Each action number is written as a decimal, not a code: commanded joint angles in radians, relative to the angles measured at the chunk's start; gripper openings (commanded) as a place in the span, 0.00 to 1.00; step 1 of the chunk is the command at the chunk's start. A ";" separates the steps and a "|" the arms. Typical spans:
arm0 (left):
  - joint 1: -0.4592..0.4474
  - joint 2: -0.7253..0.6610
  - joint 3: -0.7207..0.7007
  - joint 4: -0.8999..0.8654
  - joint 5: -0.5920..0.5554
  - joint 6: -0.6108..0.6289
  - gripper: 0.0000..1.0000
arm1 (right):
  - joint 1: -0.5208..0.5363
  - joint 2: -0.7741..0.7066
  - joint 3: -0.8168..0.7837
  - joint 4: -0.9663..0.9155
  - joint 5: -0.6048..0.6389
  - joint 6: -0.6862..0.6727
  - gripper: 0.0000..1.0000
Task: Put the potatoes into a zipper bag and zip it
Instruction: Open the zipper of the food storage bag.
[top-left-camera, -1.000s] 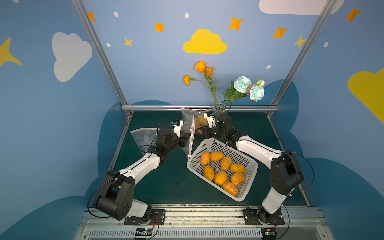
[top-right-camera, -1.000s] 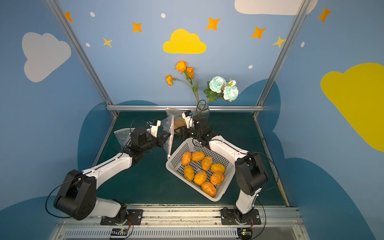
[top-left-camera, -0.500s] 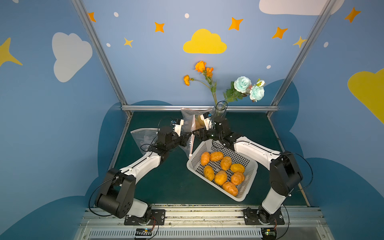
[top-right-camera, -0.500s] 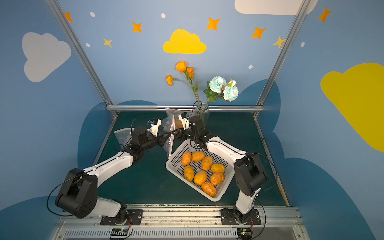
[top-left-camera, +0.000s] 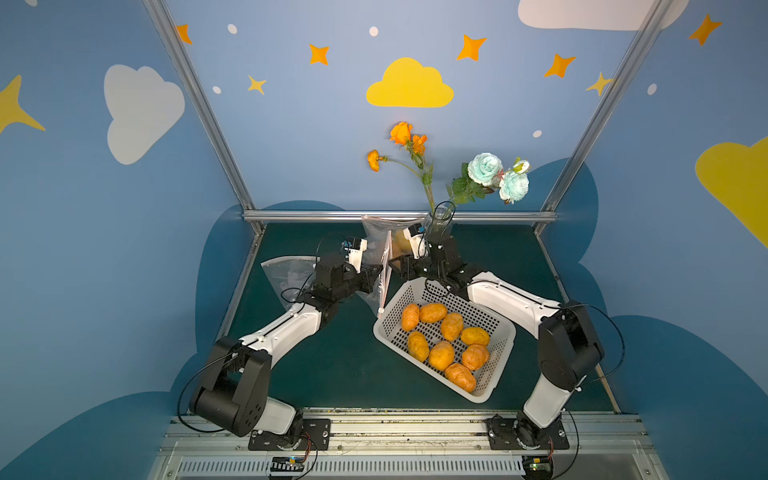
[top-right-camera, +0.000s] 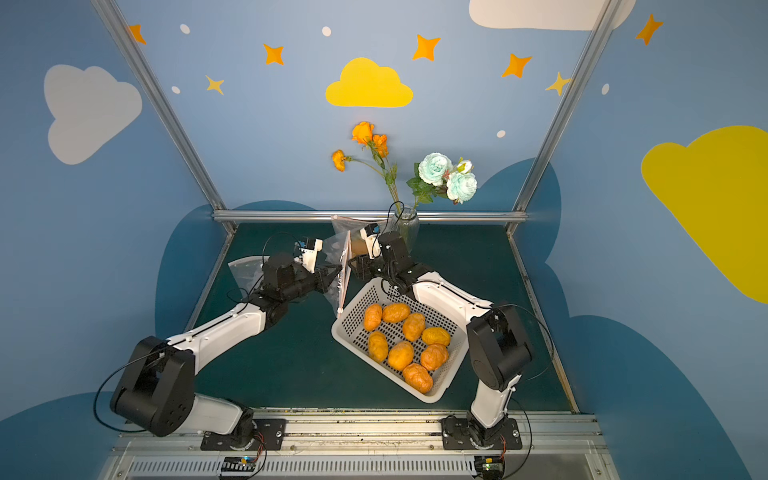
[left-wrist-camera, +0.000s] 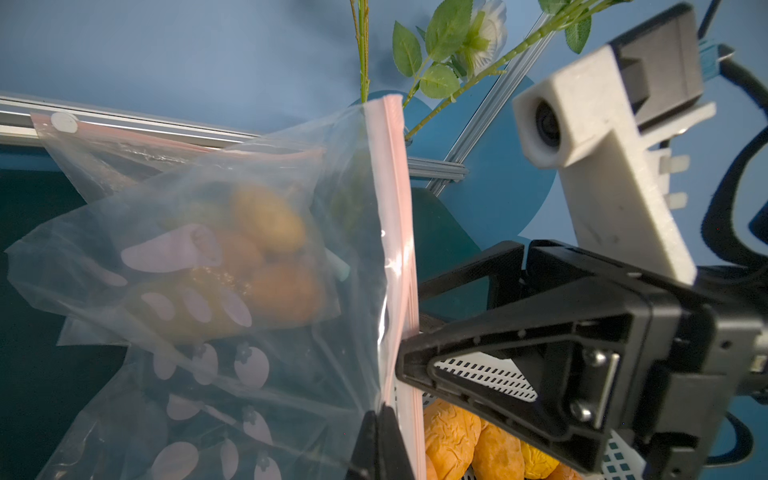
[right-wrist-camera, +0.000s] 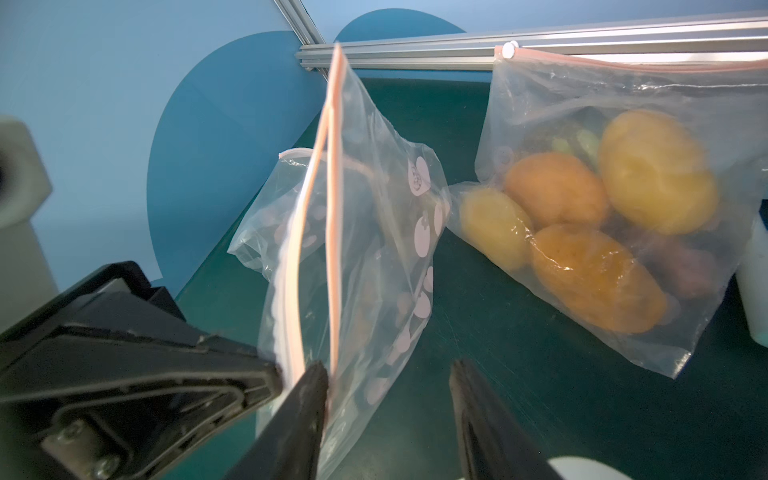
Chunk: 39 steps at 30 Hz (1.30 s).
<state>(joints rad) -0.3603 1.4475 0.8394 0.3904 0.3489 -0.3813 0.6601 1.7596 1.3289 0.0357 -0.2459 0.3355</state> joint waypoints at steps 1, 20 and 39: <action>-0.002 -0.010 0.033 -0.002 0.025 -0.008 0.02 | 0.007 0.028 0.035 -0.021 -0.003 -0.004 0.47; -0.004 -0.021 0.090 -0.140 -0.068 -0.006 0.42 | 0.041 -0.009 0.030 -0.035 0.108 -0.038 0.00; -0.172 -0.039 0.212 -0.421 -0.456 0.085 0.44 | 0.081 -0.038 0.026 -0.026 0.131 -0.066 0.00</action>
<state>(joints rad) -0.5243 1.3899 1.0130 0.0277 -0.0296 -0.3183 0.7414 1.7561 1.3544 0.0029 -0.1005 0.2722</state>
